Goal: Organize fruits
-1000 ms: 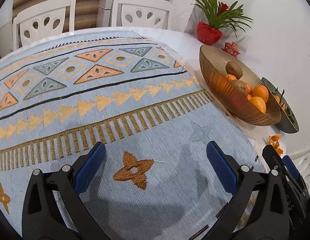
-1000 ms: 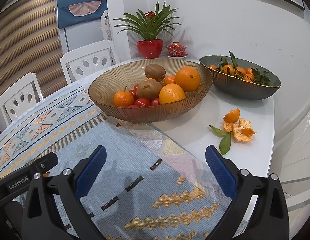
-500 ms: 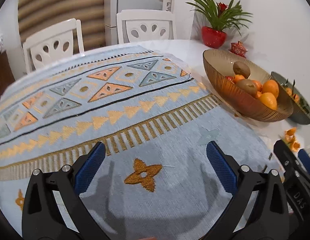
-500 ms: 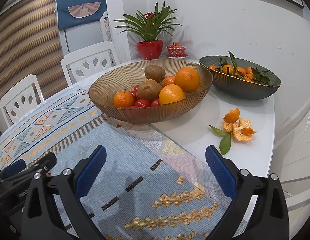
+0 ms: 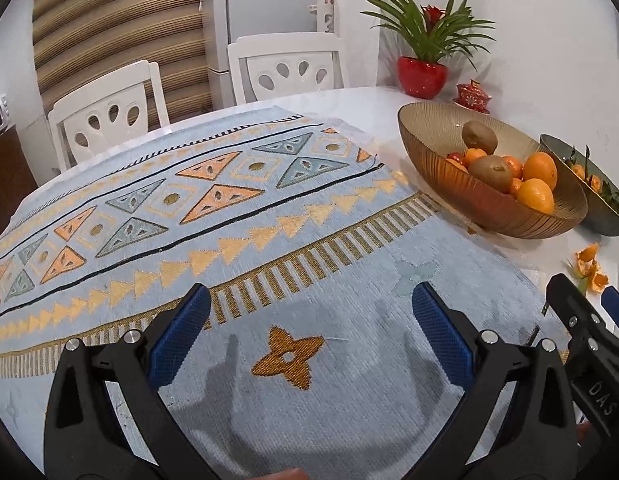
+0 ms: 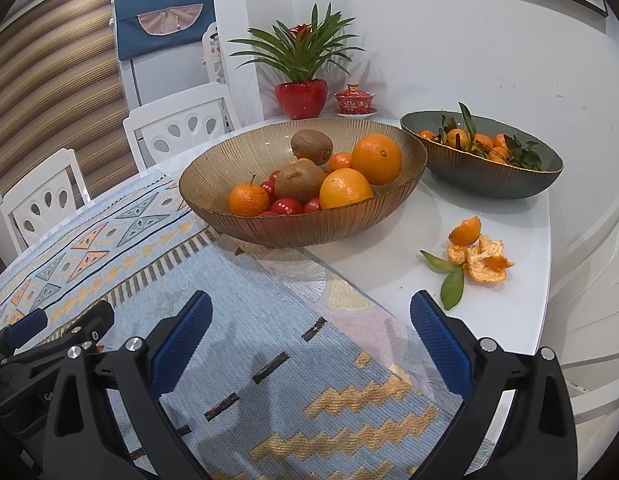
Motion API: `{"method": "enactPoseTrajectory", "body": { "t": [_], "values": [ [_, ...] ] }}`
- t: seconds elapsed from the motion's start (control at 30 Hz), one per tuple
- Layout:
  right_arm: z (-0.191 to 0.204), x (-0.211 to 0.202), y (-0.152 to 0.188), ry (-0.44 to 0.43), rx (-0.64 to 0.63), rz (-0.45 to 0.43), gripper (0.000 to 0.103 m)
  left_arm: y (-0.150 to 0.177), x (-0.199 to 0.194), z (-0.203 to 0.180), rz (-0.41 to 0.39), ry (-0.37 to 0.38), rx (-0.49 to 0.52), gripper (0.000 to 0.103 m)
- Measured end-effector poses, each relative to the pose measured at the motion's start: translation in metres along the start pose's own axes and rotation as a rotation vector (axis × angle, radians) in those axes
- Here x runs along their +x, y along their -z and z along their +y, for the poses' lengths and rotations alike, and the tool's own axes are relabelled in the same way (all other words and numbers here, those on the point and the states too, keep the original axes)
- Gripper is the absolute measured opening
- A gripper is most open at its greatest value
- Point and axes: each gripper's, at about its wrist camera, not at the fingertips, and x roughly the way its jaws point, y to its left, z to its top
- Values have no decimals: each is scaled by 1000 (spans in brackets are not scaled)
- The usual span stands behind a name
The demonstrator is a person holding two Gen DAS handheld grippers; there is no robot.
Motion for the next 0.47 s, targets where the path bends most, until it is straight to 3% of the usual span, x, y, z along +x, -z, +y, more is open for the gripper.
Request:
{"method": "enactPoseTrajectory", "body": {
  "t": [0.17,0.33,0.47],
  "values": [
    [0,0,0,0,0,2,98,0,-8,-2,-58,-12,15,100],
    [-1,2,0,-1,1,10,98,-3,0,5,9,28,-15,100],
    [3,-6,-3,-35,-9,-9,98,0,-12,16,57,-53,-14,100]
  ]
}}
